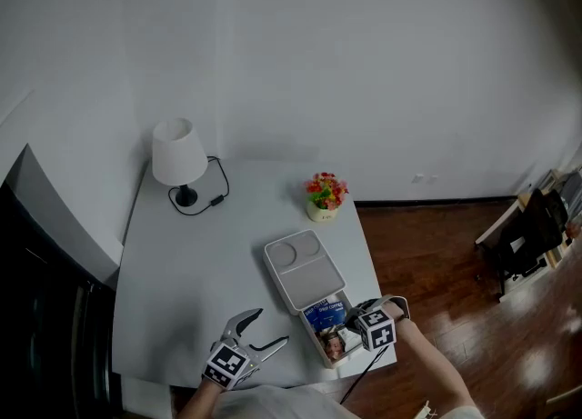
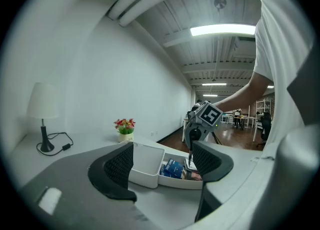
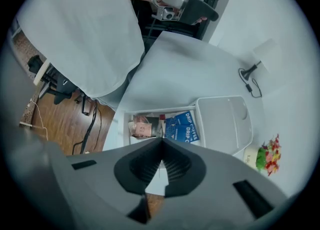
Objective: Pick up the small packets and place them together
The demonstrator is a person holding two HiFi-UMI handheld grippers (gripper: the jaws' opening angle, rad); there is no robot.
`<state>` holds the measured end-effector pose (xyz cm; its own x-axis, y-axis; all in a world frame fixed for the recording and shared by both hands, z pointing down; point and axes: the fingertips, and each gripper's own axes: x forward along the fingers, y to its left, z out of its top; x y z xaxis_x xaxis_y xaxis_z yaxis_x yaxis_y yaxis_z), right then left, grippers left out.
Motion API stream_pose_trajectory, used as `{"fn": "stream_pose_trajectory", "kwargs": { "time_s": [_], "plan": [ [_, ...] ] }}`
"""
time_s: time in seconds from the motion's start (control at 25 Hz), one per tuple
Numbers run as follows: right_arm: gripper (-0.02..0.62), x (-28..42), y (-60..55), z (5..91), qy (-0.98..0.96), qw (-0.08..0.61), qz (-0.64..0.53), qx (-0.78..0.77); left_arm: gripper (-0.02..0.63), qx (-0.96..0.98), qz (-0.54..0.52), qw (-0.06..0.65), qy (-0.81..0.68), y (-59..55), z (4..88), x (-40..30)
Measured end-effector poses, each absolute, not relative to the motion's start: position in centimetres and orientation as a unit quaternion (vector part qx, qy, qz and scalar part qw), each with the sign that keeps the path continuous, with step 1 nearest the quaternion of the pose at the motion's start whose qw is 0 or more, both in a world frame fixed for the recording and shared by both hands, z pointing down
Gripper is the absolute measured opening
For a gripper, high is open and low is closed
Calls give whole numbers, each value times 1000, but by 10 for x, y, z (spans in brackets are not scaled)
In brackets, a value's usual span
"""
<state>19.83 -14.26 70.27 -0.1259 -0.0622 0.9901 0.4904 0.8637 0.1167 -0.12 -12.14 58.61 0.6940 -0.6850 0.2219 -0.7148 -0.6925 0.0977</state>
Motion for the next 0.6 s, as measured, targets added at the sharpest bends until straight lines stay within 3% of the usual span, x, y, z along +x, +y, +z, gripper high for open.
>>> {"fn": "stream_pose_trajectory", "kwargs": {
  "time_s": [0.28, 0.6],
  "plan": [
    [3, 136, -199, 673, -742, 609, -243, -139, 357, 906, 80, 87, -407, -126, 580, -23],
    [3, 79, -226, 701, -734, 613, -223, -186, 357, 883, 79, 84, -455, -126, 577, -67]
  ]
}}
